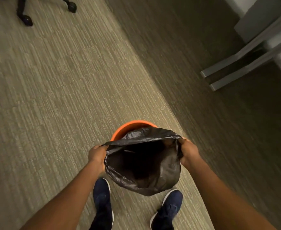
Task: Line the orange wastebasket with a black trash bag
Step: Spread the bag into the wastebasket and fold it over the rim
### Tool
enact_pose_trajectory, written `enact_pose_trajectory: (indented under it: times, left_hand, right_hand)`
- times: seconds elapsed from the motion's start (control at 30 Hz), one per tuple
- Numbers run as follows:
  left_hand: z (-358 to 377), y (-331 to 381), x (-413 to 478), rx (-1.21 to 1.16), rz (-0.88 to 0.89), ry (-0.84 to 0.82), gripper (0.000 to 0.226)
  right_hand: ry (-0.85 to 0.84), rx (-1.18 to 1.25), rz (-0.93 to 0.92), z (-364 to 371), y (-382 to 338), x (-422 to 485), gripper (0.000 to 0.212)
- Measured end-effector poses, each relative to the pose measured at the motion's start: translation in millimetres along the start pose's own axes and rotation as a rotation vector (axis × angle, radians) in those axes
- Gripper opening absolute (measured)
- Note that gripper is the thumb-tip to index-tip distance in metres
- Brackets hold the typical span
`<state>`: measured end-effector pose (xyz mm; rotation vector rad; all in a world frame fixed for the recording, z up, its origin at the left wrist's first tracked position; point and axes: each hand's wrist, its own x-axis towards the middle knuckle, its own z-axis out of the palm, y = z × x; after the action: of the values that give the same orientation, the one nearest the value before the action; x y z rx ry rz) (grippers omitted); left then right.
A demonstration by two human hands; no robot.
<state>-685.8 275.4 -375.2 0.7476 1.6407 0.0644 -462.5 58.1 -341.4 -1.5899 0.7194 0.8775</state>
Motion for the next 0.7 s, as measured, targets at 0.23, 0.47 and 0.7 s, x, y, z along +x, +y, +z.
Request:
enact_pose_trajectory:
  times: [0.23, 0.47, 0.7]
  left_hand:
    - [14.6, 9.5, 42.5, 0.103, -0.008, 0.073, 0.031]
    - [30.3, 25.0, 100.9, 0.121, 0.014, 0.070, 0.046]
    - [57.0, 31.6, 151.0, 0.134, -0.089, -0.046, 0.036]
  right_hand:
    - [0.100, -0.177, 0.012, 25.1, 16.3, 65.5, 0.017]
    - [0.184, -0.476, -0.204, 51.6, 8.4, 114.4, 0.043]
    - [0.222, -0.765, -0.212, 77.5, 3.4, 163.2, 0.056]
